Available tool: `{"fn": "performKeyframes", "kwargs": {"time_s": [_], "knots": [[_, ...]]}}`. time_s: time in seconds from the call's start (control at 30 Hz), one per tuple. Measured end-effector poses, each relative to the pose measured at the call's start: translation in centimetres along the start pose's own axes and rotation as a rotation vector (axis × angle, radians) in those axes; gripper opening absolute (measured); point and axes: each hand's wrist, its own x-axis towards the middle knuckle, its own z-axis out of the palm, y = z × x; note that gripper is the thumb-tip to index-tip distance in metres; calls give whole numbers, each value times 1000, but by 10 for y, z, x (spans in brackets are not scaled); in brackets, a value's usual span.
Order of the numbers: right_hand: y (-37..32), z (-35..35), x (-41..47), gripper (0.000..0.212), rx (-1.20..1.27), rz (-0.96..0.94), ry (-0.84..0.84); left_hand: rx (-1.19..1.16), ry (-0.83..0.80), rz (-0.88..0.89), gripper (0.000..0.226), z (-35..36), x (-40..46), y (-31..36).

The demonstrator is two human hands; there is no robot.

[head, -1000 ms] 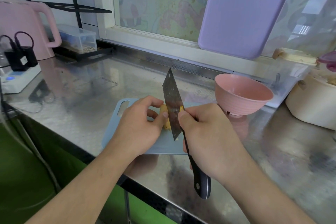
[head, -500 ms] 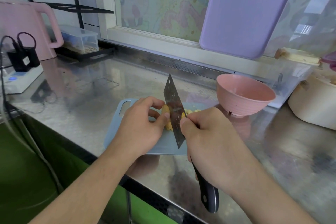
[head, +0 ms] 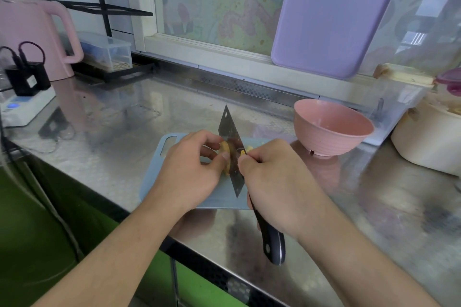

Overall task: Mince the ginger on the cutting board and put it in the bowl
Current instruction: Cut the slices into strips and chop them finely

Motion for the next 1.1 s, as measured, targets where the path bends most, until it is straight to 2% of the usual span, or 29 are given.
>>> {"fn": "performKeyframes", "kwargs": {"time_s": [0.2,0.33,0.5,0.77,0.9,1.03,1.1], "knots": [[5,9,15,25,68,86,-29,13,-12,2,21,-1,-2,-1],[17,11,12,44,189,98,46,36,-41,0,30,0,-4,3],[21,1,7,45,300,78,42,44,-45,-10,28,-2,-3,3],[28,-26,9,43,631,122,204,56,-62,-31,26,-1,-2,1],[36,-28,12,40,642,142,224,131,-100,7,37,0,-2,1],[39,-26,14,39,631,166,204,182,-170,43,64,1,-2,2],[39,-25,13,40,618,174,188,223,-194,50,70,1,-2,2]]}}
